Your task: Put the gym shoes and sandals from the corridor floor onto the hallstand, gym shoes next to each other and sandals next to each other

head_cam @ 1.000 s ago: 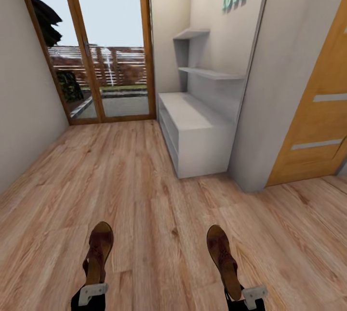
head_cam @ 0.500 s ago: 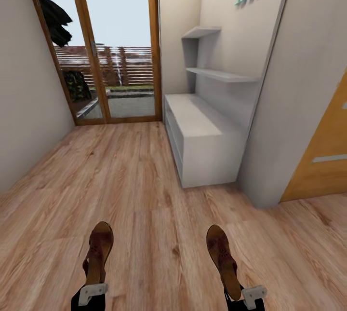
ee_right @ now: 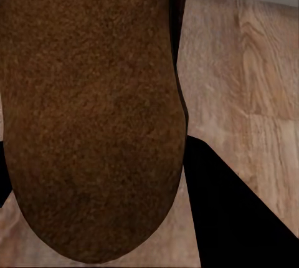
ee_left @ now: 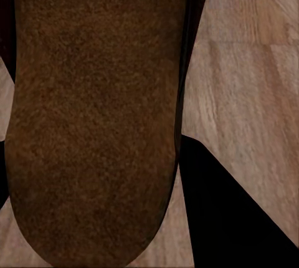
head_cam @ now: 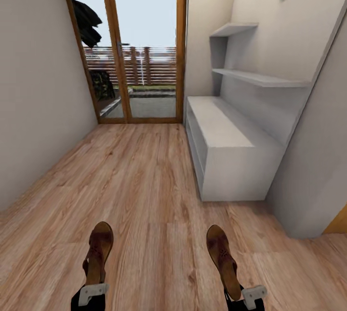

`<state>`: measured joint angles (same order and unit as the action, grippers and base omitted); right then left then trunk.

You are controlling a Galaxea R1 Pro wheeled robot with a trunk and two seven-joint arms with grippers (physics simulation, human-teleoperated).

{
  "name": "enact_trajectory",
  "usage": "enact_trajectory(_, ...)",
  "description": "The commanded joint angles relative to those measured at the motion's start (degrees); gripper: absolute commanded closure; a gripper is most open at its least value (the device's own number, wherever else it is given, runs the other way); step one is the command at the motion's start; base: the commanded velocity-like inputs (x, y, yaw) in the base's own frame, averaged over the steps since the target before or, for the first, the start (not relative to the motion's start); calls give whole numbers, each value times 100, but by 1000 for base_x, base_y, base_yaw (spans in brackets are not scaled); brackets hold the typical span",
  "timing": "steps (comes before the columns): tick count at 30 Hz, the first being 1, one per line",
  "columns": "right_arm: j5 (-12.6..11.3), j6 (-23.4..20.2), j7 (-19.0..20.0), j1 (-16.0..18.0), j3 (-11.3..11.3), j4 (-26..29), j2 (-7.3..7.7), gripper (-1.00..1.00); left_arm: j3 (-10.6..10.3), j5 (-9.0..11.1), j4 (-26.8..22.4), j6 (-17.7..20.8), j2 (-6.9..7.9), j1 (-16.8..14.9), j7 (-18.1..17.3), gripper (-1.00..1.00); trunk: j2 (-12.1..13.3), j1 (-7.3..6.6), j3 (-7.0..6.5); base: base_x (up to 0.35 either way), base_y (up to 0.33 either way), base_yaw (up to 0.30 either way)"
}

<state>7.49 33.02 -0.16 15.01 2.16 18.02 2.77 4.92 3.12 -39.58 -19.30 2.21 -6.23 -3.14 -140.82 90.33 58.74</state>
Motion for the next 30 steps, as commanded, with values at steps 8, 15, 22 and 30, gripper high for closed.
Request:
enact_trajectory(8,-19,12,7,2,22,0,4,100,9,13,3,-12,-2,-4,-29,100,-2,2,5,339,0,277)
enact_trajectory(15,-18,12,7,2,21,0,4,100,9,13,3,-12,-2,-3,-29,100,-2,2,5,339,0,277)
enact_trajectory(22,-14,12,7,2,22,0,4,100,9,13,3,-12,-2,-3,-29,100,-2,2,5,340,0,277)
enact_trajectory(30,-16,12,7,2,22,0,4,100,9,13,3,-13,-2,-2,-29,100,-2,2,5,340,0,277)
